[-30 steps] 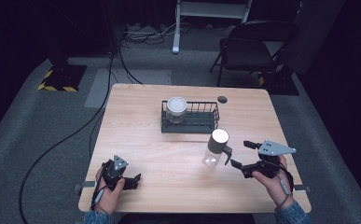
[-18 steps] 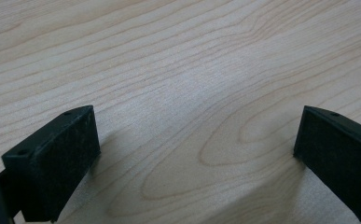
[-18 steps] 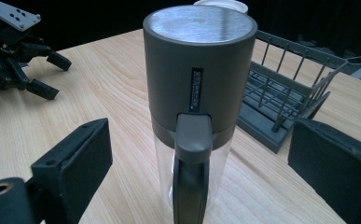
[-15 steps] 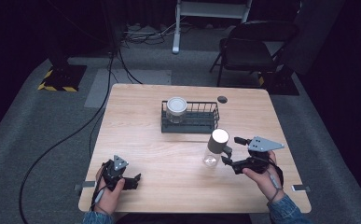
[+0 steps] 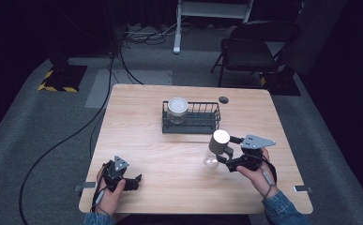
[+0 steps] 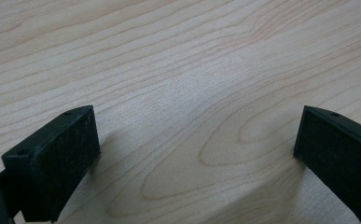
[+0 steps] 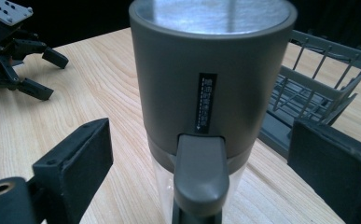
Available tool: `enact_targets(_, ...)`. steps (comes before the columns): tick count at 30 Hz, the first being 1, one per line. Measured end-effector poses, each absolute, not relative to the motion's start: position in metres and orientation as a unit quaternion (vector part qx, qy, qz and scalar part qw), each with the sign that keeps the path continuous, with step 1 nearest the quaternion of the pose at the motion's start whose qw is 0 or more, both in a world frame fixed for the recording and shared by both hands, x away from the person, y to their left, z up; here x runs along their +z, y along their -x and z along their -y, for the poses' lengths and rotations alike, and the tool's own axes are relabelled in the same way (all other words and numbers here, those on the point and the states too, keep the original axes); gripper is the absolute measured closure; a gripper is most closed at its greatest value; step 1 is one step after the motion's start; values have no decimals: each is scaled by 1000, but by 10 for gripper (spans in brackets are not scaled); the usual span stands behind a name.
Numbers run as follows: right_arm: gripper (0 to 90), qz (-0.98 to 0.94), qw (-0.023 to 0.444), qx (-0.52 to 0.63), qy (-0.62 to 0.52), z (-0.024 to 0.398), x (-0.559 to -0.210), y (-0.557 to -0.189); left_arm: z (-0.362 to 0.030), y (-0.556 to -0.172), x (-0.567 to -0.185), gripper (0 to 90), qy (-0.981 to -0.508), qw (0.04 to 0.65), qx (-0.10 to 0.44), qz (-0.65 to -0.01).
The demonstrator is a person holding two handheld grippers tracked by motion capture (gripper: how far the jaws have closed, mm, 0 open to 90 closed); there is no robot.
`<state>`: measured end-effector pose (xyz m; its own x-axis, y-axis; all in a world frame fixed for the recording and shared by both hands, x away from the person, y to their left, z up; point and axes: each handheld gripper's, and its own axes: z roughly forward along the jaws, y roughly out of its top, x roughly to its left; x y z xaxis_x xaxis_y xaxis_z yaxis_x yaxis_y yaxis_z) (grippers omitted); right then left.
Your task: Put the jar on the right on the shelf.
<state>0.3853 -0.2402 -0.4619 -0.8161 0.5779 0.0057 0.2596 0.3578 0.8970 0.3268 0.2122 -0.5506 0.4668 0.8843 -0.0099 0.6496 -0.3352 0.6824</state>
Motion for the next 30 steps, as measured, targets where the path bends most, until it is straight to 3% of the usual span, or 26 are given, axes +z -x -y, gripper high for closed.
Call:
enact_targets(15, 136, -816, 161, 493, -255, 222, -467, -394, -212, -327, -551, 1, -796, 317, 185, -482)
enact_targets(30, 286, -826, 163, 470, -264, 215, -473, -400, -212, -327, -551, 1, -796, 317, 185, -482)
